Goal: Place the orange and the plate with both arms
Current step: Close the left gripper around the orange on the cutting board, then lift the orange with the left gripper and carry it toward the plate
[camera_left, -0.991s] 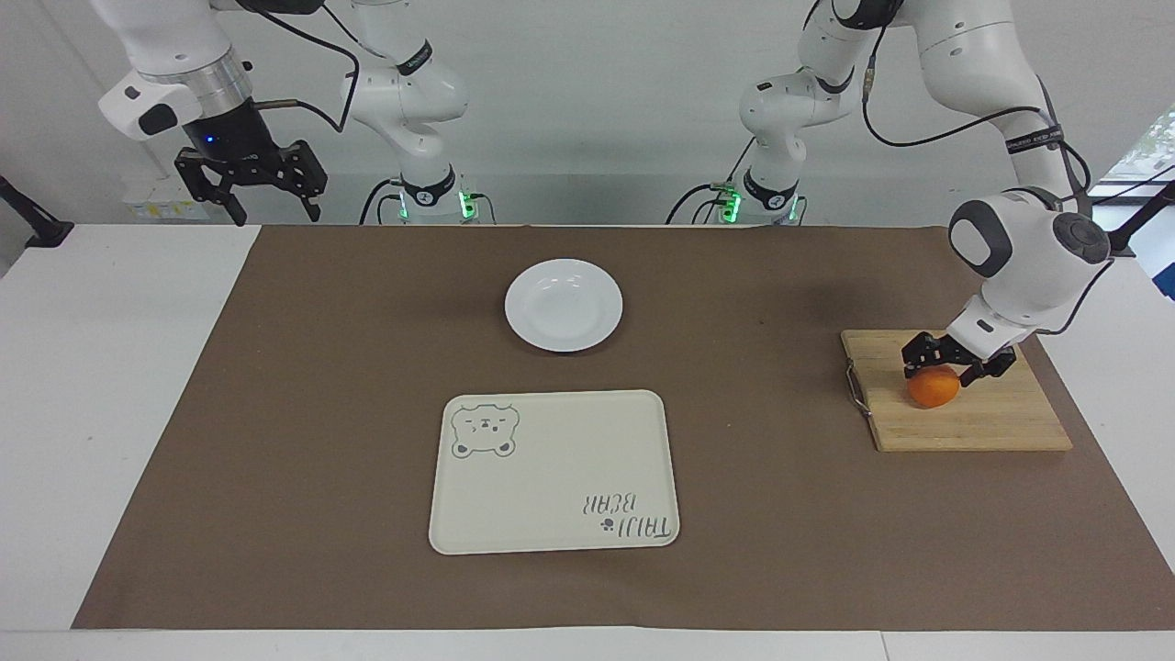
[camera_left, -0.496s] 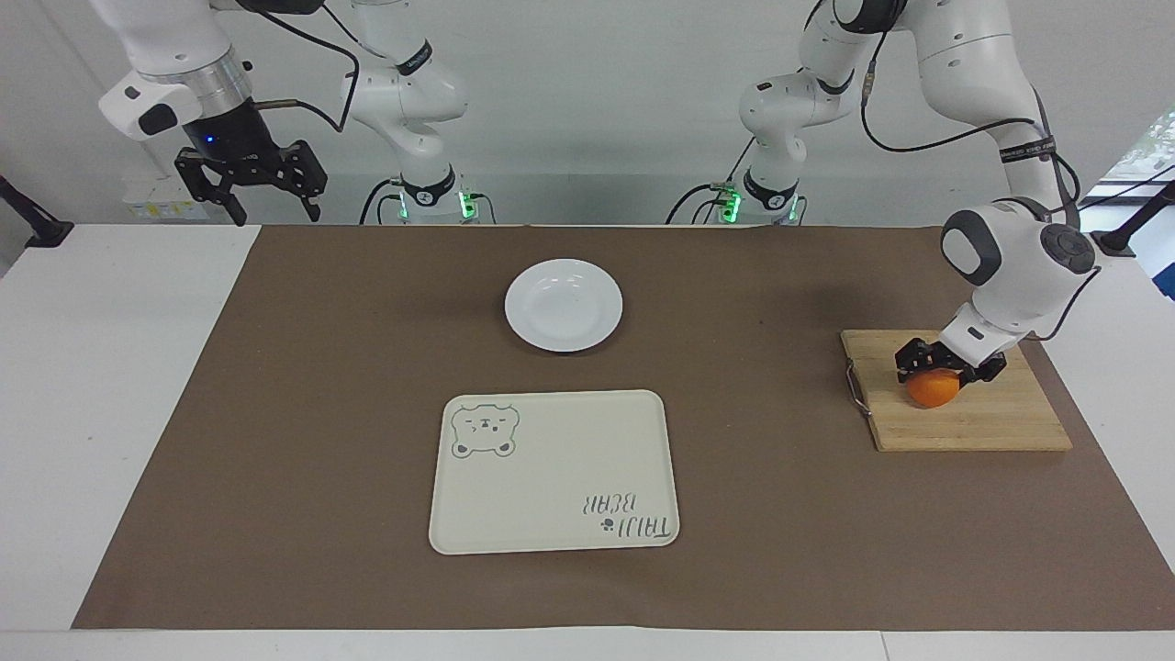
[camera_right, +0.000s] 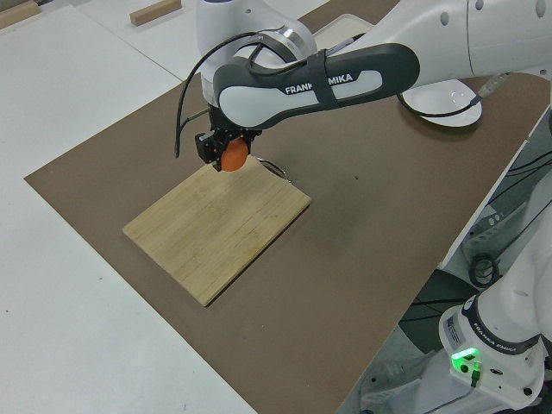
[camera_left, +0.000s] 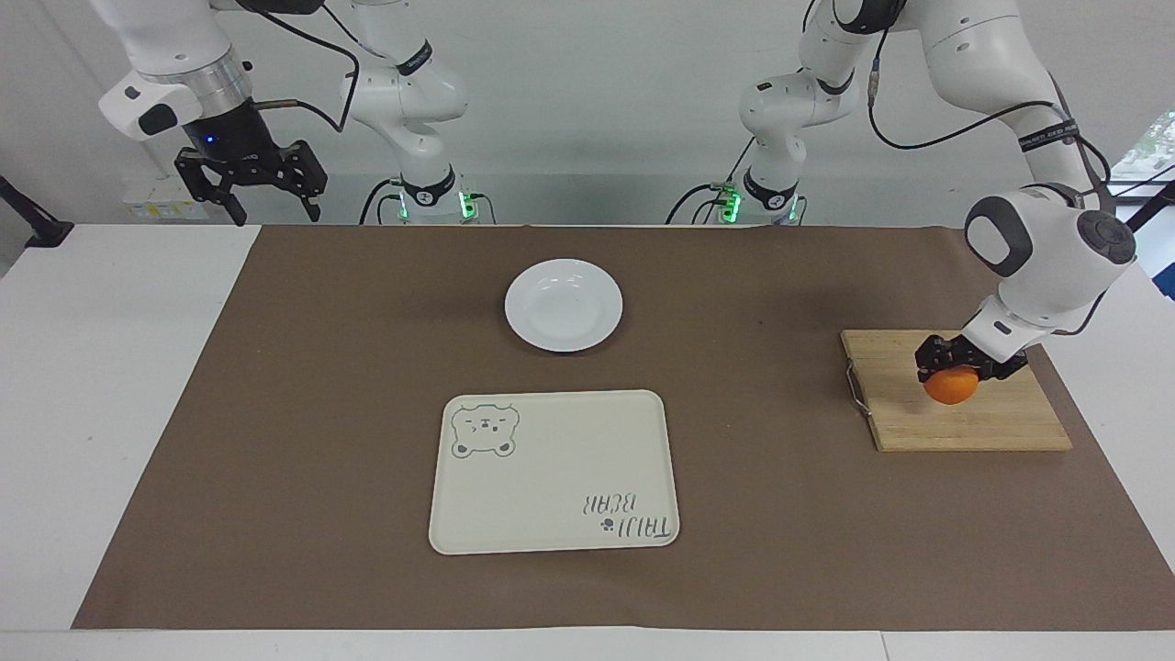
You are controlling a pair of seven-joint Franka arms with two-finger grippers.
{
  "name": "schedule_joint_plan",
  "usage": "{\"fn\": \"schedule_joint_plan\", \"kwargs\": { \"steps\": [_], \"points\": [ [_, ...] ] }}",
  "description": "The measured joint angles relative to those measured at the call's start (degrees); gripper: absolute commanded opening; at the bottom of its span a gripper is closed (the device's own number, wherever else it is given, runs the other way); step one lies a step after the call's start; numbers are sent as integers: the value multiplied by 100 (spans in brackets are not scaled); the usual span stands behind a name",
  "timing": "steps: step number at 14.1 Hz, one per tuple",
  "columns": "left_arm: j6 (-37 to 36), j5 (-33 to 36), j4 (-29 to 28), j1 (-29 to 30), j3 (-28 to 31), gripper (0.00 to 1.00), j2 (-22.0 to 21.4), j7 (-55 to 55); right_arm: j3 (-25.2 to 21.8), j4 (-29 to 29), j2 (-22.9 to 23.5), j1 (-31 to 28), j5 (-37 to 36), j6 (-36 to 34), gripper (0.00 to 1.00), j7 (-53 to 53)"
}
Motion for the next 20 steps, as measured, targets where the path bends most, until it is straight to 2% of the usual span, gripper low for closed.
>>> {"fn": "schedule_joint_plan", "kwargs": {
  "steps": [8, 14, 20],
  "points": [
    [-1828, 2, 1103, -169, -32, 0, -629, -594, 0, 0, 0, 0, 0, 0, 100, 0],
    [-2148, 3, 1204, -847, -86, 0, -984, -1709, 0, 0, 0, 0, 0, 0, 100, 0],
    [-2326, 3, 1202, -2073, -133, 0, -1078, -3047, 0, 0, 0, 0, 0, 0, 100, 0]
  ]
}}
